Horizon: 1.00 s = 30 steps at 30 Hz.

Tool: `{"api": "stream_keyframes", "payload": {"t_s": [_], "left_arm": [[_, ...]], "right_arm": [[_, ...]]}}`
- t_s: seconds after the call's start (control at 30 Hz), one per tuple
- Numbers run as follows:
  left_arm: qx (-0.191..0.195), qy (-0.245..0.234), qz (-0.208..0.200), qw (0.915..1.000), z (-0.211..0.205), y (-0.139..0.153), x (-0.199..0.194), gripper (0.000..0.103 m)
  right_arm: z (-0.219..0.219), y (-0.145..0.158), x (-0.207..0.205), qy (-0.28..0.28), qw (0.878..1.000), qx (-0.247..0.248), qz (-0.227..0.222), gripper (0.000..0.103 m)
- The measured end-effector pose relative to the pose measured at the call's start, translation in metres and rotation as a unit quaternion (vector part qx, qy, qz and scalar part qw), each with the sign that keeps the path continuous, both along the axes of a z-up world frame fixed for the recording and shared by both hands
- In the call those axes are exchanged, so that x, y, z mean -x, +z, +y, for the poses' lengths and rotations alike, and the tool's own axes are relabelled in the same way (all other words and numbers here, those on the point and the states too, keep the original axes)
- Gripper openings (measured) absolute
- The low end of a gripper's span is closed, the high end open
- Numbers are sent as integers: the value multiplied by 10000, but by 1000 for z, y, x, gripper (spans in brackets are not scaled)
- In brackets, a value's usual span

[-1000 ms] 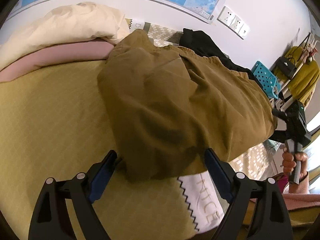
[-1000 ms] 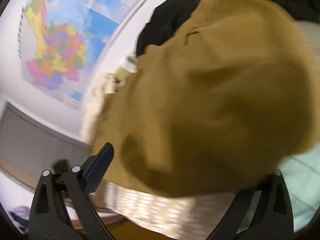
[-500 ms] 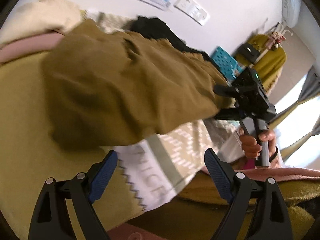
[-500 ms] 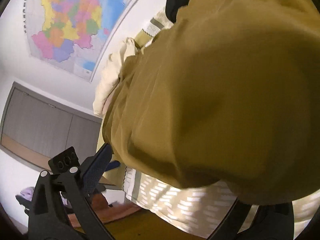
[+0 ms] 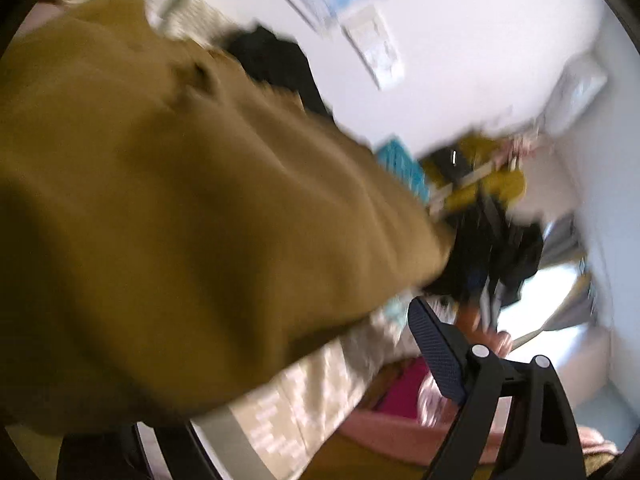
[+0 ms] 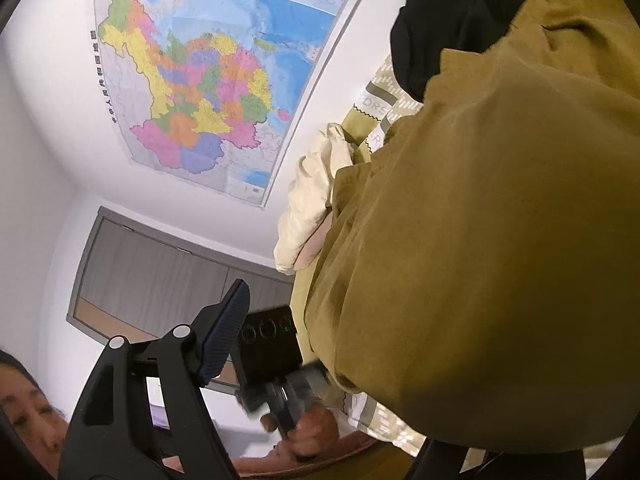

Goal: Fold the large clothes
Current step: 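Lift the olive jacket bundle with both grippers and carry it toward the cream stack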

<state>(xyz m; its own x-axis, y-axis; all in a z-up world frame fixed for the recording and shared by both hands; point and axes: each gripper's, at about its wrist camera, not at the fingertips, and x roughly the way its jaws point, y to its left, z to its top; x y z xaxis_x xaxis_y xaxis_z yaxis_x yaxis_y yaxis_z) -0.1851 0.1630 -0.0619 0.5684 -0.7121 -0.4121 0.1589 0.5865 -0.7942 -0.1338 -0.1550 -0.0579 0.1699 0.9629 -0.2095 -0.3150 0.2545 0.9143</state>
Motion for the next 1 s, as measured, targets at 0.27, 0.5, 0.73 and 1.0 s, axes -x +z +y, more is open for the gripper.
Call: {"api": "stream_keyframes", "payload": {"t_s": [0.27, 0.5, 0.73, 1.0], "left_arm": [[486, 1333, 208, 9897, 51, -5, 23, 69], [-678, 1657, 325, 9833, 31, 5, 11, 69], [-632, 1906, 401, 9788, 39, 2, 6, 63], [-390, 1841, 675, 9798, 39, 1, -15, 77]], "right_arm": [[-49, -30, 15, -603, 9963, 597, 117, 78], [-78, -47, 9, -1418, 9856, 872, 287, 78], [-65, -46, 2, -1841, 9796, 806, 20, 88], [-65, -48, -15, -1809, 9813, 664, -10, 29]]}}
